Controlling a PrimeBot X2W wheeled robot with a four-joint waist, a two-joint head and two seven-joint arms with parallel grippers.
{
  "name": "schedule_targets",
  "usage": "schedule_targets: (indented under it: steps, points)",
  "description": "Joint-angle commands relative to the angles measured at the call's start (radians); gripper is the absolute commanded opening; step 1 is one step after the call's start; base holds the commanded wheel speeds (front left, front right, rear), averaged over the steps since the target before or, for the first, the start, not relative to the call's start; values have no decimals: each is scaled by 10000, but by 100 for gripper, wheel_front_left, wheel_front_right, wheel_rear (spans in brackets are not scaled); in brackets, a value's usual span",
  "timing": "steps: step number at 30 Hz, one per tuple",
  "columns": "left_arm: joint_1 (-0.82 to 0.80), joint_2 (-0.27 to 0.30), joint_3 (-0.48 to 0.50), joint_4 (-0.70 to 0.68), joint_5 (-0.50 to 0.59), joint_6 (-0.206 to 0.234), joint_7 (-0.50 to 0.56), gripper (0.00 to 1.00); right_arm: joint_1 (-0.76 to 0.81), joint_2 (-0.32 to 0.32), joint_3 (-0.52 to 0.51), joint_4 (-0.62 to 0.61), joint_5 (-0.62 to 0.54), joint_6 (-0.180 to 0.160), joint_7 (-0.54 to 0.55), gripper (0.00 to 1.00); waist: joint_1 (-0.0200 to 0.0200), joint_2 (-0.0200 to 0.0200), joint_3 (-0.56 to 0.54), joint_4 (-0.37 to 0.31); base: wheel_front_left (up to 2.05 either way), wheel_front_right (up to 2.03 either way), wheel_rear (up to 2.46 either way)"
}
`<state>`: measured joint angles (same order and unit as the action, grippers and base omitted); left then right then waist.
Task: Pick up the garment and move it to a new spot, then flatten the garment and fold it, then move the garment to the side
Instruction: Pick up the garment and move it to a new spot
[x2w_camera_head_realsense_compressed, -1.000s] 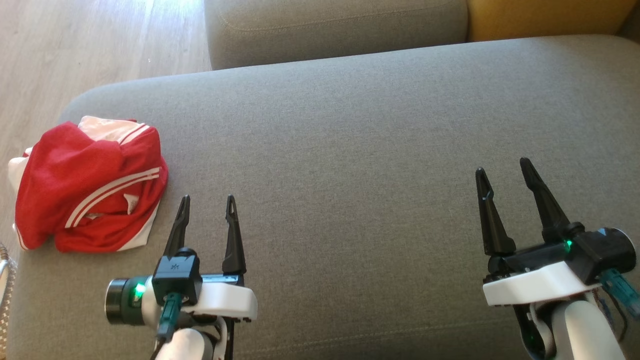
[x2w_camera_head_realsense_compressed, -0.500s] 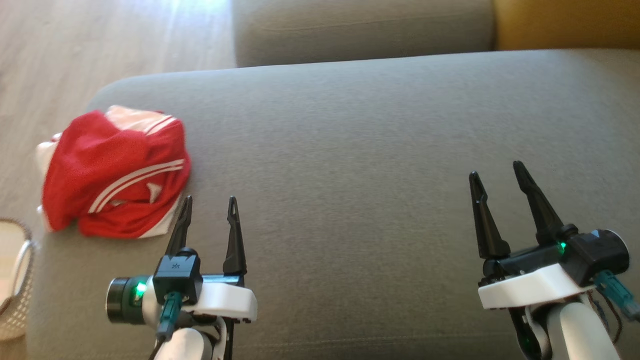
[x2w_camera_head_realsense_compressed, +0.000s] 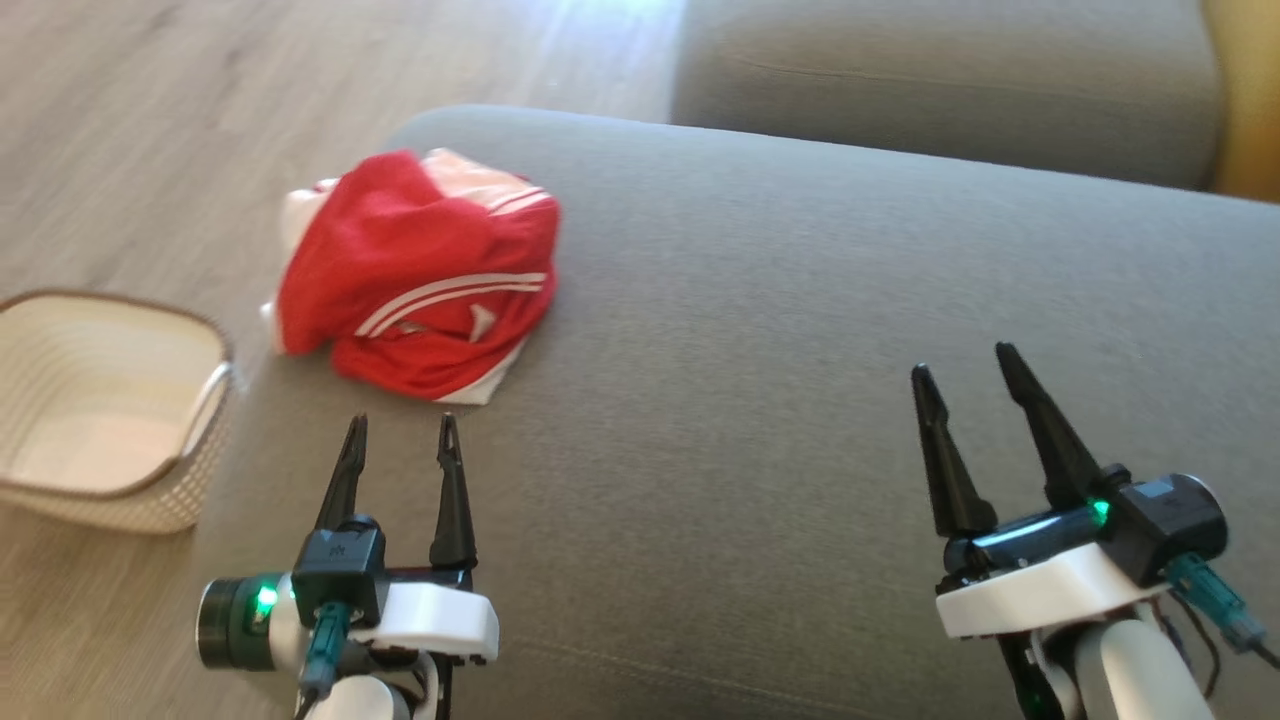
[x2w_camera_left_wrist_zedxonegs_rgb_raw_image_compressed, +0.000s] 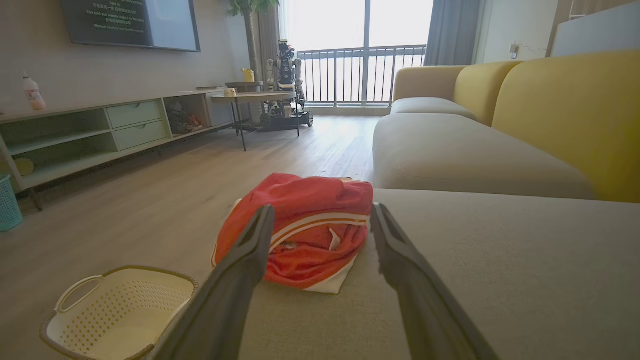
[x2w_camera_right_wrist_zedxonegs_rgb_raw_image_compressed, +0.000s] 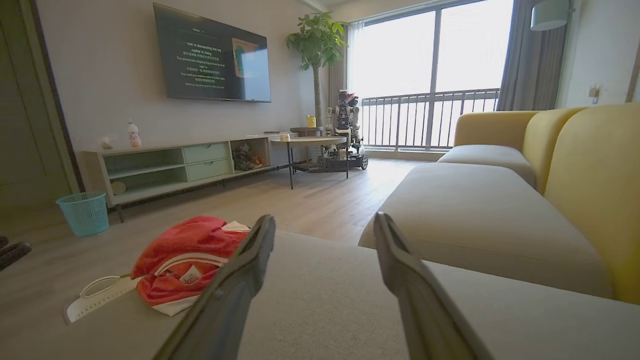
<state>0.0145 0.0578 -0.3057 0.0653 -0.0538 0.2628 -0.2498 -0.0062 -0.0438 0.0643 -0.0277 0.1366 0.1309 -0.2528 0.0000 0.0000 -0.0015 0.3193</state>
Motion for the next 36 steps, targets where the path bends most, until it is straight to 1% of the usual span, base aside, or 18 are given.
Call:
schedule_targets:
  steps: [1, 8, 17, 21, 29, 32, 36]
  points:
    - [-331, -35, 353, -363, 127, -37, -120, 100, -179, -64, 289, -271, 61, -2, -90, 100, 0, 0, 12, 505, 0, 0, 0]
    - [-285, -57, 258, -430, 70, -41, -120, 100, -203, -64, 617, -189, 34, -2, -90, 100, 0, 0, 78, 1308, 0, 0, 0]
    - [-219, -67, 314, -386, 88, -21, -120, 100, -190, -64, 815, -90, 57, -2, -90, 100, 0, 0, -101, 1604, 0, 0, 0]
    - [-157, -70, 392, -379, 2, 98, -120, 100, -146, -64, 865, -79, 74, -2, -90, 100, 0, 0, -187, 1630, 0, 0, 0]
    - [-153, -72, 553, -387, 34, 84, -120, 100, -99, -64, 919, -57, 109, -2, -90, 100, 0, 0, -140, 1502, 0, 0, 0]
    - [-194, -73, 708, -436, 11, 84, -120, 100, -119, -64, 814, -107, 119, -2, -90, 100, 0, 0, 49, 1362, 0, 0, 0]
    - [-566, -32, 959, -435, 71, -20, -120, 100, -335, -64, 717, -309, -273, -2, -90, 100, 0, 0, 747, 1054, 0, 0, 0]
